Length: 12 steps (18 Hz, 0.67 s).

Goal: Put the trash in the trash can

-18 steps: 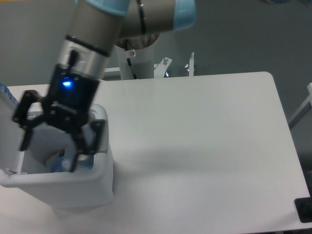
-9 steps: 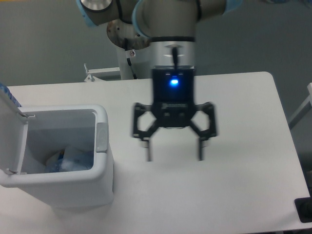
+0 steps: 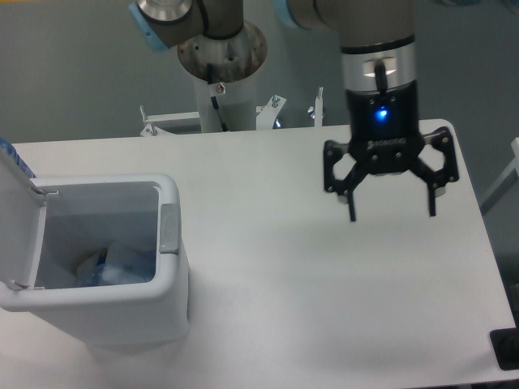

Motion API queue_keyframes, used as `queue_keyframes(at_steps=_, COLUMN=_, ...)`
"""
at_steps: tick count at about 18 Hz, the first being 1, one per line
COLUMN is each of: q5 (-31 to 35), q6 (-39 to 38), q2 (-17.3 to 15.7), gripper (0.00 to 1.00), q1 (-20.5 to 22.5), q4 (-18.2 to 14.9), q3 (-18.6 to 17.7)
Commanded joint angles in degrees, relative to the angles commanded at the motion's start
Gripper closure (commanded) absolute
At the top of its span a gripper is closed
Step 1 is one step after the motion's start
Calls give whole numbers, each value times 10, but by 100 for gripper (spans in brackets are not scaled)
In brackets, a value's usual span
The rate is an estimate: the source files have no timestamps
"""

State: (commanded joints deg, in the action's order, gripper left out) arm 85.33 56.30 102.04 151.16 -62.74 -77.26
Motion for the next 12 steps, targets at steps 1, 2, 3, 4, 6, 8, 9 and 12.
queue_keyframes(at_steps=1, q5=7, q6=36, q2=-1, gripper=0, q1=8, q4=-14, q3=0)
queue_keyframes(at_steps=2, q5=15, q6=69, q2=-4, gripper=0, q1=13, q4=-24, q3=0)
queue_keyframes(at_steps=3, q5=21, q6=93, q2=-5, gripper=0, q1=18, q4=-33, q3=-1)
queue_keyframes(at_steps=4, q5=26, q6=107, q2=-9, gripper=0, q1=19, q4=-35, q3=-7)
queue_keyframes(at_steps=6, q5=32, q6=111, q2=-17, gripper=0, q1=26, q4=-34, q3=-18)
queue_keyframes(at_steps=8, q5=32, q6=111, q2=-19, gripper=0, q1=29, q4=-34, q3=-18)
queue_keyframes(at_steps=9, q5=32, q6=111, q2=-19, gripper=0, q1=29, q4=-34, q3=-18)
queue_keyframes(at_steps=12, q5=31, q6=111, q2=-20, gripper=0, q1=31, q4=-34, q3=-18)
